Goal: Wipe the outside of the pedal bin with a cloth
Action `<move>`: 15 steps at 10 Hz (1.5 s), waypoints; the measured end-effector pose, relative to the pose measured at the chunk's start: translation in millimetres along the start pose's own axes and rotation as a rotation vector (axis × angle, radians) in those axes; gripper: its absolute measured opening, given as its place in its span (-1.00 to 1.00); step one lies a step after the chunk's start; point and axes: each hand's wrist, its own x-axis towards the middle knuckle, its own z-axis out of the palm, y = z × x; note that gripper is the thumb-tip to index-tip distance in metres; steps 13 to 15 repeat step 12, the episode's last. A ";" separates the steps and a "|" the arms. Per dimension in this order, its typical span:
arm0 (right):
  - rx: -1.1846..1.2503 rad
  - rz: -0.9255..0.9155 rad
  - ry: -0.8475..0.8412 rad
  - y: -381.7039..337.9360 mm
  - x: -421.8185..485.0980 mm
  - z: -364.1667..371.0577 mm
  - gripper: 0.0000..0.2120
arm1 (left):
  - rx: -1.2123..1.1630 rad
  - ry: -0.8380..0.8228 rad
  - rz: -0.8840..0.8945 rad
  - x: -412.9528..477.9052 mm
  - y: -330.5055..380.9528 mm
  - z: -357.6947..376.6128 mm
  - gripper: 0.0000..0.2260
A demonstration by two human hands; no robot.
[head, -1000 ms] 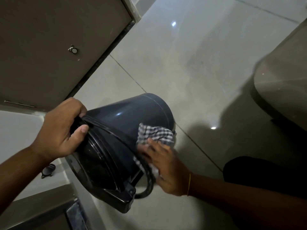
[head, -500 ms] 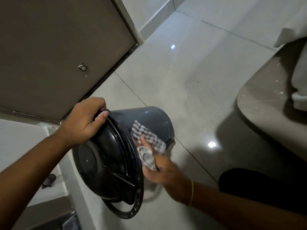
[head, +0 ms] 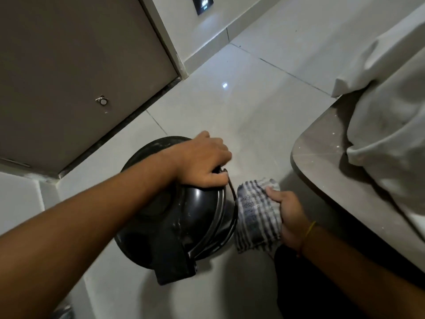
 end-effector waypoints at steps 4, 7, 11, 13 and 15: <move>-0.220 -0.057 -0.355 -65.2 -133.6 11.0 -0.46 | -1.304 0.520 -0.633 -42.1 137.2 5.2 -0.80; -0.843 -0.379 -0.147 -137.2 -261.2 51.3 -0.91 | -2.045 0.456 -0.568 -88.8 167.9 -125.3 -0.70; -1.610 -0.689 0.362 -376.9 -500.5 -65.0 -0.56 | -1.948 0.469 -0.619 90.9 332.4 -378.2 -0.73; -1.637 -0.569 0.431 -399.9 -512.9 -112.0 -0.49 | -1.635 0.387 -0.635 126.6 378.7 -404.8 -0.47; -1.637 -0.569 0.431 -399.9 -512.9 -112.0 -0.49 | -1.635 0.387 -0.635 126.6 378.7 -404.8 -0.47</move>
